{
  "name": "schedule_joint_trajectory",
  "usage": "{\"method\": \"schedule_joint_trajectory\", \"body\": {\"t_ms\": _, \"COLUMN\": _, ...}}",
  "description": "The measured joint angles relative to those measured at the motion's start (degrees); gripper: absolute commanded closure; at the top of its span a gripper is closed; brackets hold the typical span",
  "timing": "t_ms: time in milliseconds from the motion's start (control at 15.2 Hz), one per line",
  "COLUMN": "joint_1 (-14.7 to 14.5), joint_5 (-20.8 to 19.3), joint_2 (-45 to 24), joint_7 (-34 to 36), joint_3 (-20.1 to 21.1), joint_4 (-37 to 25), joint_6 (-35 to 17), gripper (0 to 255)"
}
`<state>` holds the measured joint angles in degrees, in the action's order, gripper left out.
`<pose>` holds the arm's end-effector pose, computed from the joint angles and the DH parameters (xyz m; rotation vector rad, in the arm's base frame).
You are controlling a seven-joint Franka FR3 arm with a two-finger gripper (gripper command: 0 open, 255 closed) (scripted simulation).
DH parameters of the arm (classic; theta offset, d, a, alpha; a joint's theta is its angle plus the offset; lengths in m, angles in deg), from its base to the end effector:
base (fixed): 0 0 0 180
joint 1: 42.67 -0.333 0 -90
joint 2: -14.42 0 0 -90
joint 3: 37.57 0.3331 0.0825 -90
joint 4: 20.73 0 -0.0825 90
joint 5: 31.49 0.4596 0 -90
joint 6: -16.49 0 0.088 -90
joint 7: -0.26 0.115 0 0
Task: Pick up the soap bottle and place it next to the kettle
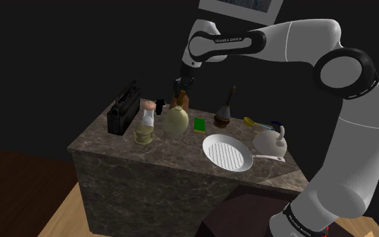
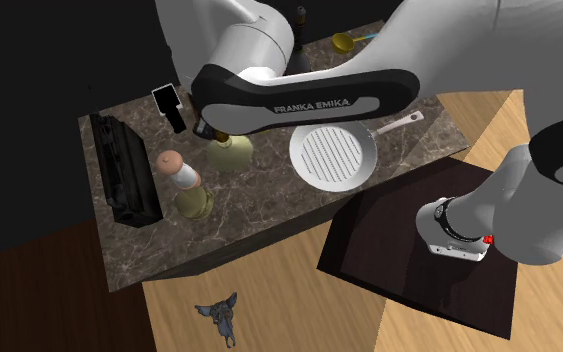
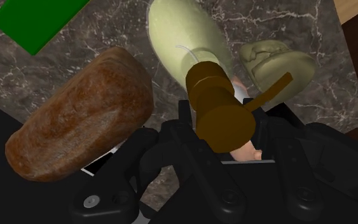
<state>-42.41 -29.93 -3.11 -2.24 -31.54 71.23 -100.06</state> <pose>0.7379 0.0690 0.4481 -3.0697 -0.1950 -0.1896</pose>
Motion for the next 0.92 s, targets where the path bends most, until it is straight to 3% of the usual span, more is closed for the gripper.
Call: {"method": "schedule_joint_trajectory", "body": {"t_ms": 924, "joint_1": -0.1, "joint_5": -0.1, "joint_2": 0.5, "joint_7": 0.5, "joint_3": 0.1, "joint_4": -10.0, "joint_6": 10.5, "gripper": 255}}
